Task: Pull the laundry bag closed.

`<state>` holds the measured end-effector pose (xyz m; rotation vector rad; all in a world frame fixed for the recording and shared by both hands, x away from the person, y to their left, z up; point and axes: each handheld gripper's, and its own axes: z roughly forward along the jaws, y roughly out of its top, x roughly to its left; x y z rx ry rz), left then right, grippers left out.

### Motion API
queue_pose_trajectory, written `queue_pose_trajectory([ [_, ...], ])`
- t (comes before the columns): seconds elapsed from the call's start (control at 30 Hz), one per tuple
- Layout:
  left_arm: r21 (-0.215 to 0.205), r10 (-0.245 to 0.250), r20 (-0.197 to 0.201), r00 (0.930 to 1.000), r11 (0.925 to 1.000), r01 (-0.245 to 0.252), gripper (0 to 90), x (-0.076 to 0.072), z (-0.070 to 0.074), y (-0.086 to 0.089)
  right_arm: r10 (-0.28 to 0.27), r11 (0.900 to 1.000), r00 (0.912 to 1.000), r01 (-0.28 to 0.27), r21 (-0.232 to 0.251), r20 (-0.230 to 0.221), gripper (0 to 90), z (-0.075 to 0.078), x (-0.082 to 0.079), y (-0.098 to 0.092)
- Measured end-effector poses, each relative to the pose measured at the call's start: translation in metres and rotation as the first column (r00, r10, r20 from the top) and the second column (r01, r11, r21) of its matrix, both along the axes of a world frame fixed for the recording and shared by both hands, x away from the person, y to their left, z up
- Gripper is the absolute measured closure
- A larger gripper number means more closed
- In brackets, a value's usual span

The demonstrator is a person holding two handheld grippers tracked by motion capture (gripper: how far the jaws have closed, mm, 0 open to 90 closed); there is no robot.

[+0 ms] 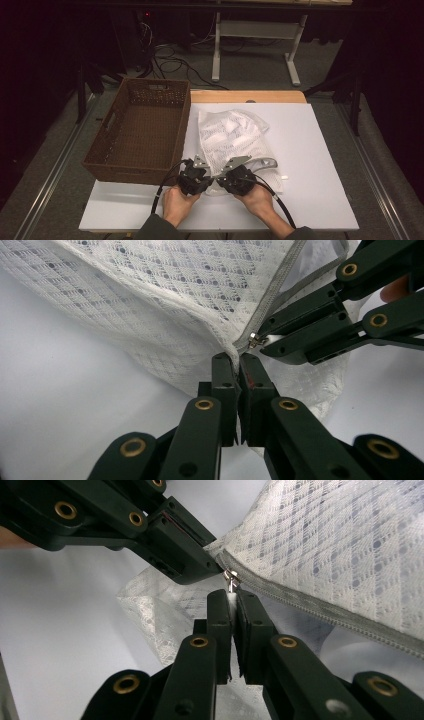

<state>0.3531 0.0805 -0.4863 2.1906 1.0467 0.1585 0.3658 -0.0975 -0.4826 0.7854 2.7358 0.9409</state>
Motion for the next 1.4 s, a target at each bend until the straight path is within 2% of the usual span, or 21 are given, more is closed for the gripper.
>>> queue_pose_trajectory([
  [0.23, -0.005, -0.005, 0.003, 1.0000, 1.0000, 0.005, 87.5, 0.000, 0.001, 0.001, -0.002, 1.000, 0.9999, 0.003, -0.022, 0.012, 87.2, 0.001, 0.001, -0.001],
  [0.33, -0.022, 0.003, 0.005, 1.0000, 0.9998, -0.003, 87.6, 0.000, 0.002, 0.003, -0.013, 1.000, 0.9999, 0.014, -0.026, 0.011, 87.3, 0.002, 0.001, -0.002],
  [0.47, -0.013, 0.008, 0.008, 0.9999, 0.9999, -0.008, 87.7, 0.000, 0.004, 0.005, -0.007, 0.999, 0.9995, 0.008, -0.050, 0.029, 87.3, 0.002, 0.001, -0.005],
  [0.73, -0.005, 0.041, 0.004, 0.9992, 0.9992, -0.041, 87.6, 0.001, 0.004, 0.011, -0.049, 0.996, 0.9982, 0.051, -0.078, 0.035, 87.3, 0.003, 0.002, -0.020],
  [1.03, 0.043, 0.049, -0.003, 0.9988, 0.9979, -0.049, 87.4, 0.003, -0.002, 0.007, -0.075, 0.993, 0.9965, 0.078, -0.091, 0.037, 87.2, 0.005, 0.002, -0.036],
  [1.4, 0.104, 0.051, -0.017, 0.9985, 0.9933, -0.049, 87.2, 0.008, -0.012, 0.001, -0.095, 0.989, 0.9948, 0.099, -0.108, 0.037, 87.2, 0.004, 0.003, -0.045],
])
